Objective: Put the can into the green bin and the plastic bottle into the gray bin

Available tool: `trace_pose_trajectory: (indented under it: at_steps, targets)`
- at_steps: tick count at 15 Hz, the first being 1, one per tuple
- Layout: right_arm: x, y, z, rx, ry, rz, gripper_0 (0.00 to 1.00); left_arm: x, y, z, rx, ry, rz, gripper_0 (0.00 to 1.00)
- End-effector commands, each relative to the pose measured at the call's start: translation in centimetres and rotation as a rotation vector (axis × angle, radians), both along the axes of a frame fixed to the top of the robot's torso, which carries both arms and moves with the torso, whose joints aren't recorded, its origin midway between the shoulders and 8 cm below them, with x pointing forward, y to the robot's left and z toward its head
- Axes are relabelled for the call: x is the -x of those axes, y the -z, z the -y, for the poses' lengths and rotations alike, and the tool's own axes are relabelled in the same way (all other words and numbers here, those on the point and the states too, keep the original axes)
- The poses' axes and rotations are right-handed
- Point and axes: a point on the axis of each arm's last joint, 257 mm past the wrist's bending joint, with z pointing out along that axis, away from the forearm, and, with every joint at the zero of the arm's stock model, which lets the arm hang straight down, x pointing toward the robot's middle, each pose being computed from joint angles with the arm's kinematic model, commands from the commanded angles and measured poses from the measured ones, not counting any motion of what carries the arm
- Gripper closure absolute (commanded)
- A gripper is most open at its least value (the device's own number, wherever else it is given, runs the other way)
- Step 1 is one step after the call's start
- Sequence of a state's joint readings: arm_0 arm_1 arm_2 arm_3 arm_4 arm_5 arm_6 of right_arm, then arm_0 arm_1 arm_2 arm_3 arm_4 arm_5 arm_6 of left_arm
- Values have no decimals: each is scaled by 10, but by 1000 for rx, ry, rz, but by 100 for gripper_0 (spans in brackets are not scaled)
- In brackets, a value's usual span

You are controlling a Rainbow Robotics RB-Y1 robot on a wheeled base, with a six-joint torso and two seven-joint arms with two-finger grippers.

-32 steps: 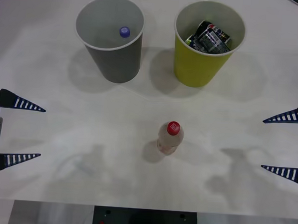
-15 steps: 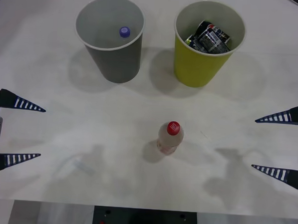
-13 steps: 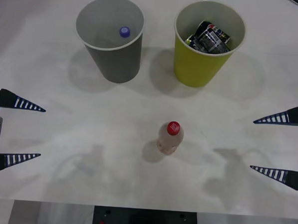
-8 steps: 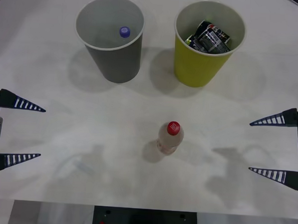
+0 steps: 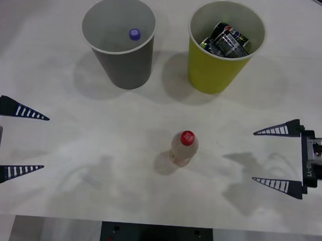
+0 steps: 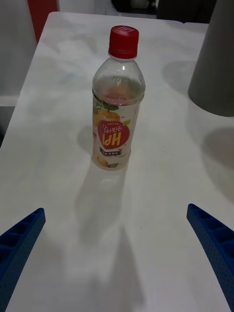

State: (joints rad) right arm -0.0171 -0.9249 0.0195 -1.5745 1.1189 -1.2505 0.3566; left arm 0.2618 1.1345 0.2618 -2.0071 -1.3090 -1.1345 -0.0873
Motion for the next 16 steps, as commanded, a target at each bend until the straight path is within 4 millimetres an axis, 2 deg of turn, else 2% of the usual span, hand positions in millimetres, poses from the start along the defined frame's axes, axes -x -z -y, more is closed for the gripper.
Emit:
trace_pose_trajectory:
  at_steps: [1, 8, 16]
  targets:
    - [-8, 6, -10, -44, -10, 15, 0, 0, 0, 0, 0, 0, 0, 2]
    - [-23, 21, -42, -165, -3, -5, 0, 0, 0, 0, 0, 0, 0, 2]
    - [-42, 44, -94, -277, -16, -39, 0, 0, 0, 0, 0, 0, 0, 2]
